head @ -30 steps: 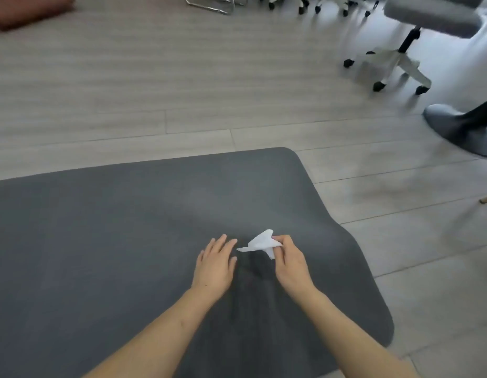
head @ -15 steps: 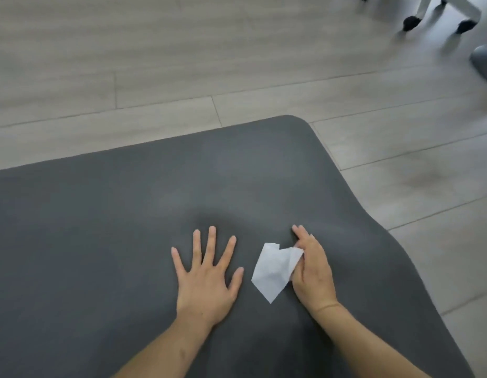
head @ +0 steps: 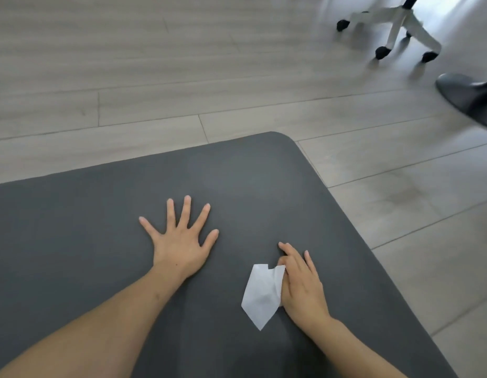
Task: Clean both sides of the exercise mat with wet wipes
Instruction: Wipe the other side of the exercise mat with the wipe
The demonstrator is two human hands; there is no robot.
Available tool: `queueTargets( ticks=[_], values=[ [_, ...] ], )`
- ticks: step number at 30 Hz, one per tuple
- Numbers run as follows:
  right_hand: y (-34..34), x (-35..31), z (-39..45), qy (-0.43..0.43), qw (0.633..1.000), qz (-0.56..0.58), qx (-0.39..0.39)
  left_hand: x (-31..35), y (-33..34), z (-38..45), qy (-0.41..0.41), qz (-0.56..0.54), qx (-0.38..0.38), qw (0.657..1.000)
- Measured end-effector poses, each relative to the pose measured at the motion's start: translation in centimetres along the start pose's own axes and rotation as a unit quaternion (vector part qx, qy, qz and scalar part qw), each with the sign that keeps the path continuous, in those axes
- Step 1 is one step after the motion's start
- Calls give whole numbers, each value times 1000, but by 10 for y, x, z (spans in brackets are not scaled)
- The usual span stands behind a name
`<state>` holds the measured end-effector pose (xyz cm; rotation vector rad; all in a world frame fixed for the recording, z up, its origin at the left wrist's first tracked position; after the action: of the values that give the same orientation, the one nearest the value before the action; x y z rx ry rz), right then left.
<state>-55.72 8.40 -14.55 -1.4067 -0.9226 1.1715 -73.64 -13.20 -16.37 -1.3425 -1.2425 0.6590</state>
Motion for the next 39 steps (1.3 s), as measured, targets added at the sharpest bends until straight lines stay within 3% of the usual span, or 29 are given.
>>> queueTargets(
  ticks=[5,10,13,15,19,26,29,32,36,39],
  values=[
    [-19,1,67,43,990,101,92,2,2,5,6,-13,-13,1000],
    [-7,-23,163,124,966,225,38,-1,4,6,3,-32,-26,999],
    [0,-13,165,179,955,224,71,-7,-27,26,43,-65,52,996],
    [0,-12,165,181,953,228,82,-30,-52,50,23,-79,113,990],
    [-1,-11,173,182,960,191,95,-71,-38,80,-109,-77,55,989],
    [-9,-10,189,244,942,210,98,-67,-35,87,-84,-53,50,994],
    [-44,-12,229,276,916,248,152,-65,-32,89,-52,-41,52,996],
    [-71,-28,264,216,918,249,223,-65,-33,92,-41,-41,59,997],
    [-27,-60,268,23,994,63,86,-67,-31,96,-32,-41,67,996],
    [-15,-58,260,36,988,97,119,-68,-30,100,-21,-38,77,996]
  ],
)
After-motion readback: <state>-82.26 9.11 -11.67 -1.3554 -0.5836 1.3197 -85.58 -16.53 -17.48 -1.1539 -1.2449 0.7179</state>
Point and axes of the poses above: each hand's wrist, its own z-axis towards the middle knuckle, its own y-axis out of the palm, x = y × z, the point moved 7 cm from there along z, towards the middle knuckle, and after that the axes turned 14 degrees about -z, right-handed, at the moved point
